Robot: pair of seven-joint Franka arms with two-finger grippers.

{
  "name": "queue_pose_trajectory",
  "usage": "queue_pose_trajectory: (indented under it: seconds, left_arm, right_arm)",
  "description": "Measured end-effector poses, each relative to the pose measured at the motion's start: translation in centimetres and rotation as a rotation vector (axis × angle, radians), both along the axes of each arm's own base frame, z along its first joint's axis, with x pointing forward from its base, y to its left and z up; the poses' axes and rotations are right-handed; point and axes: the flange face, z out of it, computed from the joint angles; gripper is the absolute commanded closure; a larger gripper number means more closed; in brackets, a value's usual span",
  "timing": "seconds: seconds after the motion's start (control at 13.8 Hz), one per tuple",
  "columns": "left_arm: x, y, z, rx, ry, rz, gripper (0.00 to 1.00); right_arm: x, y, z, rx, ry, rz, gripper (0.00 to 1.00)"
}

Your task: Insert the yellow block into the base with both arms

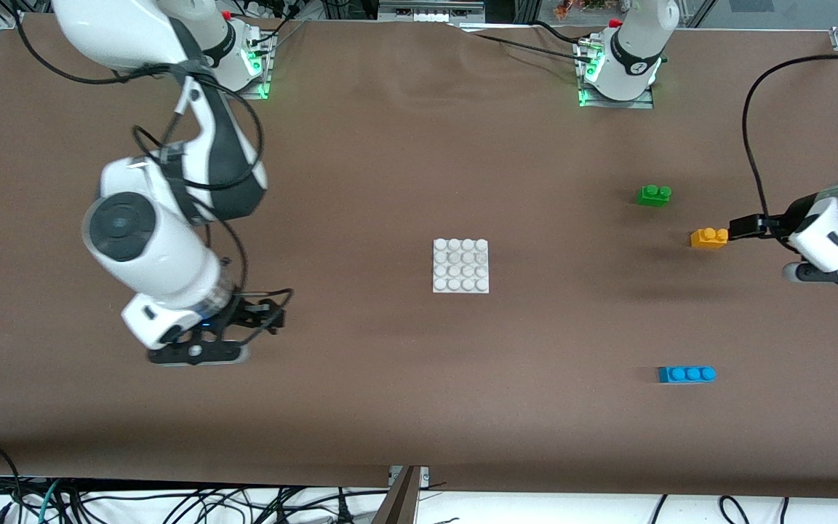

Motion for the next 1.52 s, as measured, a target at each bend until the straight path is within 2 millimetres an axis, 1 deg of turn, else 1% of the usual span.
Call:
queue_pose_trajectory:
  seconds: [0.22, 0.36, 0.43, 0.58, 0.72, 0.87, 0.94, 1.09, 1.23, 1.37, 1.52]
  left_arm:
    - [-0.8, -0.6, -5.8, 0.018, -0.056, -0.036, 0.0]
    - [-1.9, 0.0, -9.2, 0.051, -0.087, -0.065, 0.0]
    - [-2.6, 0.4, -10.8, 0.056, -0.097, -0.069, 0.0]
    - [-4.3, 1.5, -13.8, 0.061, -0.107, -0.071, 0.0]
    - [-6.1, 3.1, -16.0, 0.055, -0.108, -0.05, 0.0]
    - [-7.5, 5.0, -17.9, 0.046, -0.089, -0.027, 0.0]
    - [-8.0, 5.9, -18.7, 0.04, -0.083, -0.026, 0.0]
    - [-8.6, 7.2, -20.4, 0.026, -0.095, -0.051, 0.0]
    - [-9.2, 8.0, -22.1, 0.012, -0.094, -0.076, 0.0]
    - [-9.4, 8.1, -23.3, 0.004, -0.093, -0.086, 0.0]
    - [-9.5, 7.9, -24.3, -0.002, -0.088, -0.092, 0.0]
  right_arm:
    - [-1.0, -5.8, 5.0, -0.009, 0.042, -0.04, 0.0]
    - [-2.0, -9.7, 8.5, -0.011, 0.056, -0.059, 0.0]
    - [-2.7, -11.4, 9.9, -0.014, 0.069, -0.058, 0.0]
    - [-3.9, -14.6, 12.0, -0.016, 0.071, -0.072, 0.0]
    - [-5.2, -17.9, 14.3, -0.019, 0.047, -0.109, 0.0]
    - [-7.0, -20.5, 16.3, -0.016, 0.034, -0.145, 0.0]
    - [-8.1, -21.5, 16.8, -0.012, 0.037, -0.16, 0.0]
    - [-10.1, -23.3, 17.3, -0.003, 0.051, -0.186, 0.0]
    - [-11.6, -24.3, 17.0, 0.001, 0.07, -0.2, 0.0]
    - [-12.1, -24.5, 16.6, -0.012, 0.084, -0.192, 0.0]
    - [-12.1, -24.6, 16.2, -0.029, 0.093, -0.128, 0.0]
